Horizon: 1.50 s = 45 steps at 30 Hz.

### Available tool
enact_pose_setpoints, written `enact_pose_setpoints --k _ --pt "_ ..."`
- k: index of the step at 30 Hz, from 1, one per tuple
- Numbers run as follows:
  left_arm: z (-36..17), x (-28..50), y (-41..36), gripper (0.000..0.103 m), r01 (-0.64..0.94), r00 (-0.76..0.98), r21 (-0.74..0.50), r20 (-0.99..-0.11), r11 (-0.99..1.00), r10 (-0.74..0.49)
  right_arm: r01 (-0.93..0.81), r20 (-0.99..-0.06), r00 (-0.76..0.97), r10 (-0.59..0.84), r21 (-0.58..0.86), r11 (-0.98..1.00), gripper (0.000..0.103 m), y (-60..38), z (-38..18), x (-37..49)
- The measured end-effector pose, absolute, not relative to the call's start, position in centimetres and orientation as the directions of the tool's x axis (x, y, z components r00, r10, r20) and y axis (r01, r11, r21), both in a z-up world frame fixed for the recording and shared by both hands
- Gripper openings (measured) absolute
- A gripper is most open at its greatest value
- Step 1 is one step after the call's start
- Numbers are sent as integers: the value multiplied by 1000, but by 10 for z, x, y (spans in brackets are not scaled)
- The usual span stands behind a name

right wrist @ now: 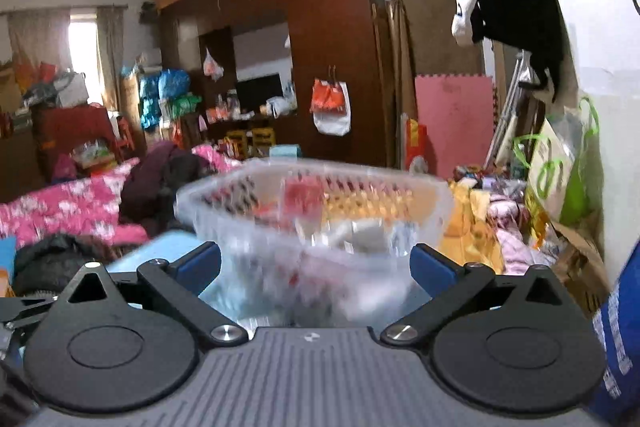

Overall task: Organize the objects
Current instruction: 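Grasp the clear bag with the left tool while the right tool grasps the red-netted ball, then carry both items over the white basket and open both tools to drop them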

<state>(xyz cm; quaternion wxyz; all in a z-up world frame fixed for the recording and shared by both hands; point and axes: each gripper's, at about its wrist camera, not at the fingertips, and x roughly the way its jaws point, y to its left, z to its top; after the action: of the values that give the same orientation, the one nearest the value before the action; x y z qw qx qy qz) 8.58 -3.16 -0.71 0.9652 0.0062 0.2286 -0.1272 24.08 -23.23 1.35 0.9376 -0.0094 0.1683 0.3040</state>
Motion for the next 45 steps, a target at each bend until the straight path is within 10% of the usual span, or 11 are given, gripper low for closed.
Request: enact_pose_setpoints --k 6,10,24,31,38,40,45 --pt "-33 88 -50 82 200 854 19 -494 980 -164 -578 -360 734 576 114 808 103 -235 -7 240" --pt "-45 99 -54 57 229 823 -3 -533 973 -196 -598 -359 707 610 157 786 103 -231 -13 242" --pt "-44 56 7 52 115 893 -9 -437 993 -108 -717 -498 576 648 74 694 102 -171 -54 210" --pt "-43 62 19 52 104 891 -41 -440 994 -111 -748 -561 556 613 -18 663 62 -160 -67 190" --pt "-47 65 19 52 111 884 -45 -451 993 -119 -733 -545 589 597 -51 678 69 -155 -64 195" --pt "-46 64 20 52 110 887 -49 -446 993 -121 -739 -558 576 597 -43 672 53 -153 -67 198" --pt "-33 63 25 52 114 908 -75 -397 991 -135 -716 -495 611 617 -14 698 51 -174 -54 193"
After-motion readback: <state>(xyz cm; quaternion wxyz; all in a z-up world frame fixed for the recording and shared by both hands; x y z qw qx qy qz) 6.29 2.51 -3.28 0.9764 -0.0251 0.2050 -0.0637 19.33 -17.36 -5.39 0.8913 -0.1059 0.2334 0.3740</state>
